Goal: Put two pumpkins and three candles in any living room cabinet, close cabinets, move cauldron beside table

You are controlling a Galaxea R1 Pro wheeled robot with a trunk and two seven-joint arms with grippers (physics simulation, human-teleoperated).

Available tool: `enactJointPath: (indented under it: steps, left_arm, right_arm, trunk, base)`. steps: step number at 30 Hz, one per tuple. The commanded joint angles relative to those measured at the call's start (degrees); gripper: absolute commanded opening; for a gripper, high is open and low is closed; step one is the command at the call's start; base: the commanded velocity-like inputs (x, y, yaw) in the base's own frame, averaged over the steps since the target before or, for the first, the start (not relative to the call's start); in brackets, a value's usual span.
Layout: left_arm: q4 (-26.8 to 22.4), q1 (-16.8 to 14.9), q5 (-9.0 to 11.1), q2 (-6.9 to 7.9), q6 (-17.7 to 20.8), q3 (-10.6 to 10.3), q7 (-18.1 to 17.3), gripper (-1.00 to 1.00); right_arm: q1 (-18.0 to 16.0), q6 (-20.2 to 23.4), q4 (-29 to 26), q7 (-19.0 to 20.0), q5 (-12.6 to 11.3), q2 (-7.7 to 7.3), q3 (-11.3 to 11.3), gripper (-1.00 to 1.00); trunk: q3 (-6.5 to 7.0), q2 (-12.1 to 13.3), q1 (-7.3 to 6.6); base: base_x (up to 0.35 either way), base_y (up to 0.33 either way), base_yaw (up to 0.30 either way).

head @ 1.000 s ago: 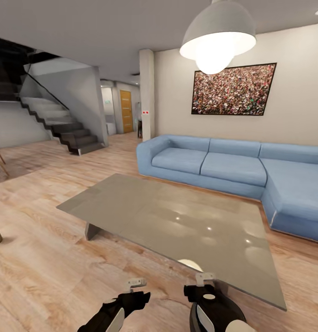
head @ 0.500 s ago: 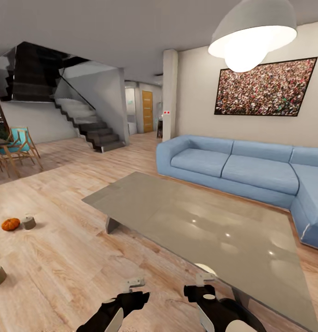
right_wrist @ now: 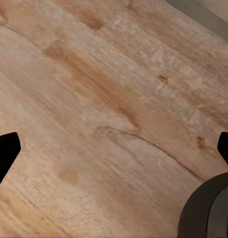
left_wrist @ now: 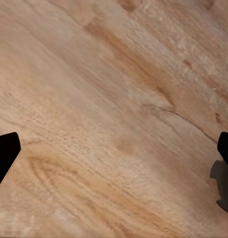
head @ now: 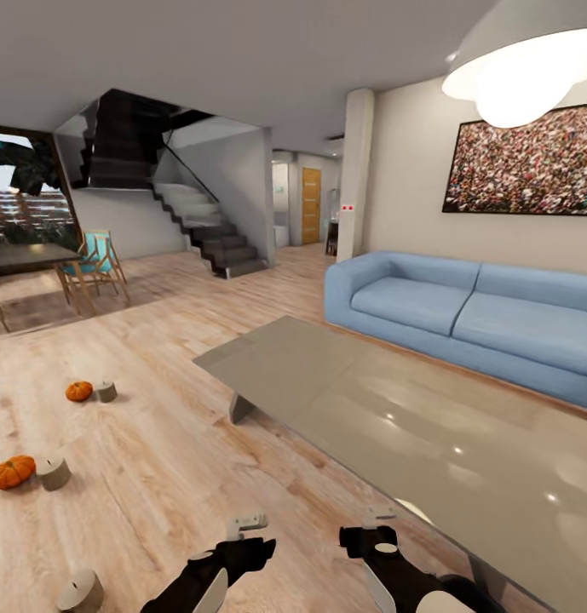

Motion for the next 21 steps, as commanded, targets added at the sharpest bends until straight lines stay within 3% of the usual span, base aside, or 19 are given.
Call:
enactJointPath:
  steps: [1,11,21]
  left_arm:
    - [-0.05,-0.04,0.34,0.03,0.21,-0.10,-0.01,1.00]
    - [-0.17,-0.04,0.56,0.46,-0.50,0.15,0.13,1.00]
    - [0.45,-0.03,0.58,0.61,-6.18,0.25,0.08,1.00]
  right_arm:
    - [-0.03,-0.02,0.02,-0.34,0.05,-0.01,0.34,1.00]
    - [-0.03,0.02,0.07,-0.31,0.05,-0.02,0.33,1.00]
    - [-0.03,0.05,0.07,-0.23,0.05,-0.02,0.33,1.00]
  trunk:
    - [-0.06,-0.03,-0.01]
    - [-0.06,-0.03,-0.01]
    - [-0.06,-0.03,-0.01]
  base:
    - [0.000,0.000,0.291]
    - [0.000,0.000,0.290]
    - [0.000,0.000,0.289]
